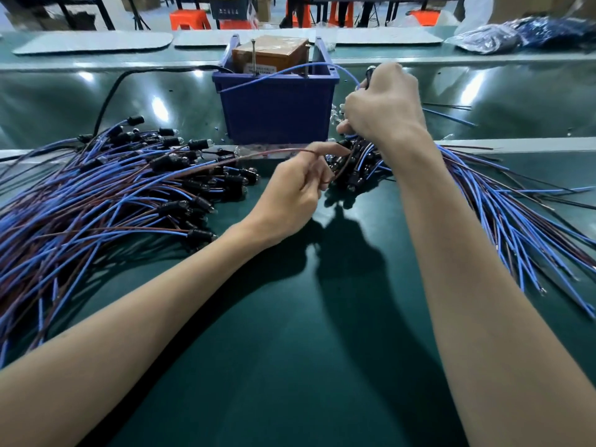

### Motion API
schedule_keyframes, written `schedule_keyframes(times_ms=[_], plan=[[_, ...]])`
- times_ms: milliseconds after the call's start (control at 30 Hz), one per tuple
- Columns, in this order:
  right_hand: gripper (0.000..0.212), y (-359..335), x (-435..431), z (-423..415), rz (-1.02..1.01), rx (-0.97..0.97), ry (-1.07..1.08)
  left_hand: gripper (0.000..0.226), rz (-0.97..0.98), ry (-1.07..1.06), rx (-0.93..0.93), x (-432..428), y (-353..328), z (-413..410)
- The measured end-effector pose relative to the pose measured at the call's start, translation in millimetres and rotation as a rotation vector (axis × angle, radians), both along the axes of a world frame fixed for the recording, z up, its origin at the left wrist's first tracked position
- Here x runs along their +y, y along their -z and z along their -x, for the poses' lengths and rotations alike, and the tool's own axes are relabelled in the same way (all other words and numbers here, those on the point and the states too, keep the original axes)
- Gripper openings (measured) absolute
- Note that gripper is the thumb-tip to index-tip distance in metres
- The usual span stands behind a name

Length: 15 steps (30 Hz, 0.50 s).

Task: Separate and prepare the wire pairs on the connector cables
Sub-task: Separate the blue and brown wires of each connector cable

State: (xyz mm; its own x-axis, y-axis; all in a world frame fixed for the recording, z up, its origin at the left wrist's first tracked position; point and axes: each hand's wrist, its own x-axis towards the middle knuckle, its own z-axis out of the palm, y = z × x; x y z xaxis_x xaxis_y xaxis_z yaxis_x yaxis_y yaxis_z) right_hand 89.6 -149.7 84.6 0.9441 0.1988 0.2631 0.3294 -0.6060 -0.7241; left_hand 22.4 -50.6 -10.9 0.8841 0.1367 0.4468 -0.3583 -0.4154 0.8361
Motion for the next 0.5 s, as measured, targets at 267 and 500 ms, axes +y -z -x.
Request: schedule_keyframes(times_ms=[267,500], plan=[[0.023,5.2,-6.5,-9.1,0.064,0.014,0.057,0.03,0.414,-0.155,0.069,8.5,-6.4,-6.6],[0.017,4.5,4.9,-2.6,-0.158,-0.062,-0.091,0.031,0.698,-0.213,0.066,16.9,-9.9,-8.1]])
